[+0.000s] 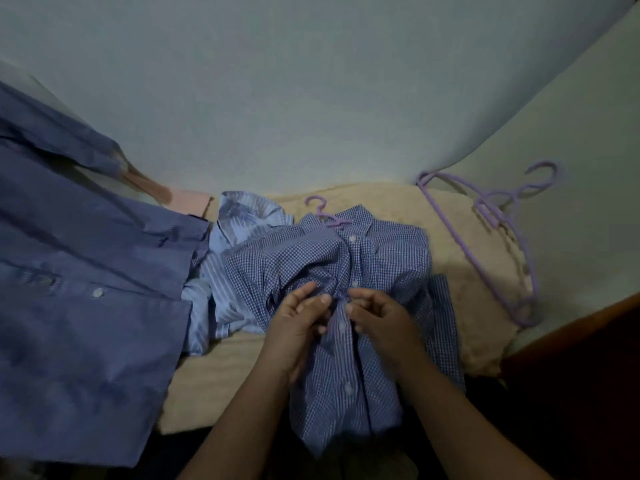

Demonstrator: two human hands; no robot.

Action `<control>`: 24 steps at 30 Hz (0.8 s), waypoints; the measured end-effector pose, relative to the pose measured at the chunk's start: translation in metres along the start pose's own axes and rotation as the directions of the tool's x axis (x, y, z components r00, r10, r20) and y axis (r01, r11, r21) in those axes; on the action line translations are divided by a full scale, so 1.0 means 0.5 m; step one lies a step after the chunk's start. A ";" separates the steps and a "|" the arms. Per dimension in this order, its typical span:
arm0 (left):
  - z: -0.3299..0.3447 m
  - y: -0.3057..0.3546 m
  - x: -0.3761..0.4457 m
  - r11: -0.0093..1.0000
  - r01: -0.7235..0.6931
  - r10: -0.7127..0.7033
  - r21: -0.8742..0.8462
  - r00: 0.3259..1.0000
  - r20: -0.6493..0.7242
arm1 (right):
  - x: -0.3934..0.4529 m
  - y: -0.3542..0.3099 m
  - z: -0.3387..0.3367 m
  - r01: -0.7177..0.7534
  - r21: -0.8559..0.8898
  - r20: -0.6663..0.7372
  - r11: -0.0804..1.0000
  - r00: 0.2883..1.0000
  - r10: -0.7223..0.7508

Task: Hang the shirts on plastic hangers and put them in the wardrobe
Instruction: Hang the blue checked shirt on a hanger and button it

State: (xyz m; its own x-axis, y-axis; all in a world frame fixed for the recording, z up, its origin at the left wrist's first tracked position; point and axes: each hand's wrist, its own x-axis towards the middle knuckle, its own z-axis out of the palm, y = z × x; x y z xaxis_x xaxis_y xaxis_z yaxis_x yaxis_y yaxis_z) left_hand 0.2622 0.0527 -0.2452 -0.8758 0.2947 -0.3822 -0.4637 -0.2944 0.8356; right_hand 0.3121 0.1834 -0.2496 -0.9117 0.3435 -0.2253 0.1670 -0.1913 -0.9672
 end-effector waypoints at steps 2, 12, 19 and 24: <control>0.015 0.027 0.030 0.999 -0.021 0.021 0.026 1.000 -0.012 | 0.035 -0.020 0.001 0.013 0.004 -0.009 1.000 1.000 -0.013; 0.078 0.167 0.251 0.940 -0.282 0.283 0.195 0.959 0.020 | 0.295 -0.120 -0.011 0.146 -0.305 -0.053 0.941 0.984 -0.170; 0.060 0.139 0.425 0.529 -0.140 0.275 0.837 0.961 -0.013 | 0.465 -0.074 -0.028 0.125 -0.679 -0.080 0.724 0.967 -0.242; 0.038 0.118 0.459 0.326 -0.025 0.208 0.945 0.977 -0.046 | 0.497 -0.039 -0.017 -0.013 -0.818 -0.127 0.575 0.979 -0.159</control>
State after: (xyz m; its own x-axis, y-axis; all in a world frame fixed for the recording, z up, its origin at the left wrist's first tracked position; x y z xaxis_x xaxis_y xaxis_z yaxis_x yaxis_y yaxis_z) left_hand 0.0362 0.1202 -0.2761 -0.9584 0.1852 -0.2173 -0.0025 0.7555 0.6551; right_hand 0.0853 0.2803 -0.2877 -0.8715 0.4835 -0.0821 0.4151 0.6380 -0.6486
